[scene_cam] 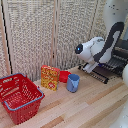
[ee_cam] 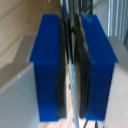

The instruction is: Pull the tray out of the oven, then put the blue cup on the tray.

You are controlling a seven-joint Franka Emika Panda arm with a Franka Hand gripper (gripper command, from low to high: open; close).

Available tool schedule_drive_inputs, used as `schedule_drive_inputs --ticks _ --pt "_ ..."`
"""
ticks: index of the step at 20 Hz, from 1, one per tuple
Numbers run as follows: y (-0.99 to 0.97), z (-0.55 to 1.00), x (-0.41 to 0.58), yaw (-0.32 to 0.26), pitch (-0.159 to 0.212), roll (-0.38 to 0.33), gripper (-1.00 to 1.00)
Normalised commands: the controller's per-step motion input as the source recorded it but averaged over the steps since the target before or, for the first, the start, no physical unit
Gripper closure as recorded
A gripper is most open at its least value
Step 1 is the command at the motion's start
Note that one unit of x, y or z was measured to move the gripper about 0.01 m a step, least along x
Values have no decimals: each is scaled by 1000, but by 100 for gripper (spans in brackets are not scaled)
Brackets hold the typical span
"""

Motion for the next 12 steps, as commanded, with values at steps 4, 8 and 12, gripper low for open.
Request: schedule_drive_inputs --ticks 4,8,12 --pt "-74 17 21 74 9 81 -100" --pt "4 412 115 0 -99 69 -100" --pt "0 766 76 -98 -30 118 -100"
